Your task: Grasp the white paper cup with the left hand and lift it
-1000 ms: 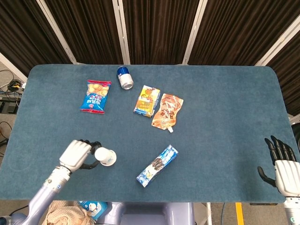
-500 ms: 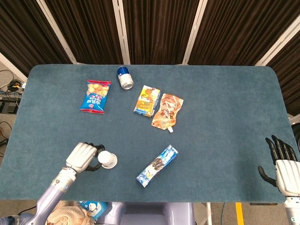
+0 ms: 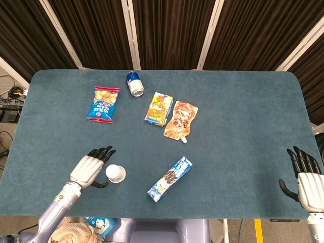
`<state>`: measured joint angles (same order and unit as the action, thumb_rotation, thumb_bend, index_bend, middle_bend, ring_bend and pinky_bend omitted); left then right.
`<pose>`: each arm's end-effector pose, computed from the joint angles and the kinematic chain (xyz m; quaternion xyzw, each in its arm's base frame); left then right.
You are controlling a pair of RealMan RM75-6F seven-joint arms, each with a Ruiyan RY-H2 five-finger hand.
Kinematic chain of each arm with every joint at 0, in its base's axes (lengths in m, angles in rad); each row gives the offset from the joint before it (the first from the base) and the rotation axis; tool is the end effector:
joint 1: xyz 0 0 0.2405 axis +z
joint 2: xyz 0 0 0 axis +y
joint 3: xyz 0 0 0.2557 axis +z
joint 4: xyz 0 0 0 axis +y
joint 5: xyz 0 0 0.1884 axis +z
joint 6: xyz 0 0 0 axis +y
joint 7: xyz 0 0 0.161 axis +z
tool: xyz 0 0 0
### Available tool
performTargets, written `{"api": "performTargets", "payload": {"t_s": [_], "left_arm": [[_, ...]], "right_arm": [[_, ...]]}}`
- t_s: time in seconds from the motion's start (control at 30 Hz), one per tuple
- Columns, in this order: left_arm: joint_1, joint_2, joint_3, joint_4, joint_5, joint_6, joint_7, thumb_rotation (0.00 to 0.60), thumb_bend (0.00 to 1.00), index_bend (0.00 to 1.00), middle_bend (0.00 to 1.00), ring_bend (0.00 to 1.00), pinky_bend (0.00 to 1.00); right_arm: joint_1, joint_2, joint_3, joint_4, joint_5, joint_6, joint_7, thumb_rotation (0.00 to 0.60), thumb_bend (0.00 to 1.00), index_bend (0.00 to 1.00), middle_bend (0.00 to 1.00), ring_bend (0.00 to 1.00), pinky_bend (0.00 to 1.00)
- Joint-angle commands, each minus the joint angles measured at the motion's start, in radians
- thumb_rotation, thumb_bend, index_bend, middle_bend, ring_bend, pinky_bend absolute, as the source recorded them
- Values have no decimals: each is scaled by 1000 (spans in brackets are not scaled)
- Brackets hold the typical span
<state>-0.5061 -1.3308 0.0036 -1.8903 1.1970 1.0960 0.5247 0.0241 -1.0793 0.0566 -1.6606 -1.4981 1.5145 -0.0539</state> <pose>-0.1806 0.2514 0.0355 -0.7644 -0.3974 -0.3072 0.4042 -0.3047 -0.1786 0.1923 0.5840 -0.3818 0.3689 0.6141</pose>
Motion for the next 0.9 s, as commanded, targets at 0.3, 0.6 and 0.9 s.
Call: {"api": "performTargets", "payload": {"t_s": [0.3,0.6,0.9], "left_arm": [[182,177,50,-11,244,307,-180,600,98,0,0,0,31],[330,224,96,145,330,487,-360,600,34,0,0,0,0],[402,228,111,208,355,535,-429,600,20,0,0,0,0]], "right_arm": [[0,0,-5,-1,-1,-4,-22,600,340,0,0,0,87],[1,-3,-6,-7,-2,-5,-49,600,341,0,0,0,87],[2,-8,-8,-8,-9,-4,-55,600,340,0,0,0,87]]}}
